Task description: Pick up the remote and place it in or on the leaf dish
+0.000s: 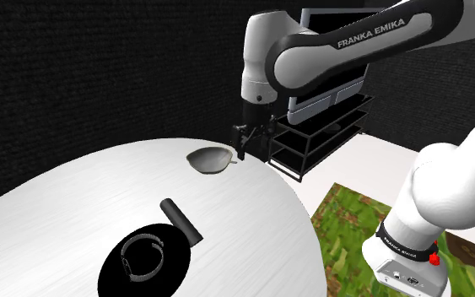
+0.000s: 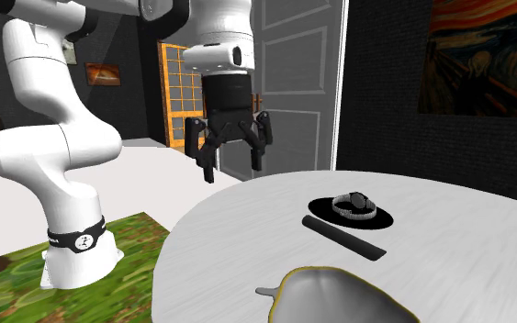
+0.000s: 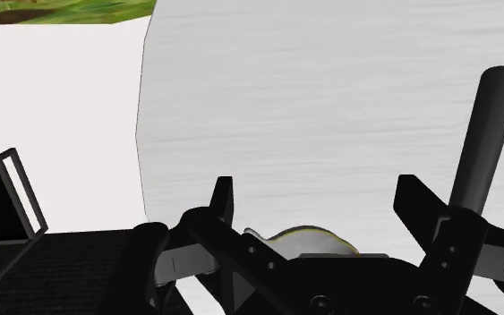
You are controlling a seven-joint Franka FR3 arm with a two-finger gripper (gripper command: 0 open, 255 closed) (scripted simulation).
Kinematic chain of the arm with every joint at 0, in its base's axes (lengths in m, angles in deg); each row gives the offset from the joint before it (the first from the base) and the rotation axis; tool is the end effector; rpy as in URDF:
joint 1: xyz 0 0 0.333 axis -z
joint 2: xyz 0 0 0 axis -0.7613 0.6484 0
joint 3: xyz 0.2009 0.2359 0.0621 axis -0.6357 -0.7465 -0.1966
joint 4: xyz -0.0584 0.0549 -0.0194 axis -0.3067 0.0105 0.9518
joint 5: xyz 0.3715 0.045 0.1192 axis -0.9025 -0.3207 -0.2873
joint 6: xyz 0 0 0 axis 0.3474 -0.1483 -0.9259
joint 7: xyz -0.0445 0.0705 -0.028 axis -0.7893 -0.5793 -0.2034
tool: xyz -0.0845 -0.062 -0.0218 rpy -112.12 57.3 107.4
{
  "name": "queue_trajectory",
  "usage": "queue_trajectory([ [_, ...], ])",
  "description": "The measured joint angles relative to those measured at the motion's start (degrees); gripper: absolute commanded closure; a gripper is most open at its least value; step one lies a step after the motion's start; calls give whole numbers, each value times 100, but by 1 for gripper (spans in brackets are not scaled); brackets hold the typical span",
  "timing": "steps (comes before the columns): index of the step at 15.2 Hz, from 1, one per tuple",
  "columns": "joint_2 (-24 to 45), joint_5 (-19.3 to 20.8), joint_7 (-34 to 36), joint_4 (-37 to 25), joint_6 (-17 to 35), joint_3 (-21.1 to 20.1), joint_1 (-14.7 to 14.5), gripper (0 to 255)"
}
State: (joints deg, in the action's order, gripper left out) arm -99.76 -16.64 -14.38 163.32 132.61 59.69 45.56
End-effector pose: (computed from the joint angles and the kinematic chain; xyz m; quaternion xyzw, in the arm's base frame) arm 0.4123 0.1695 0.4765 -0.9960 0.0858 -0.0138 0.0216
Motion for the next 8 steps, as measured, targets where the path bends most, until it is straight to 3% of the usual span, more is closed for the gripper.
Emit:
queue_trajectory([
  [8,1708,487,1103,-1022,629,-652,-110,0],
])
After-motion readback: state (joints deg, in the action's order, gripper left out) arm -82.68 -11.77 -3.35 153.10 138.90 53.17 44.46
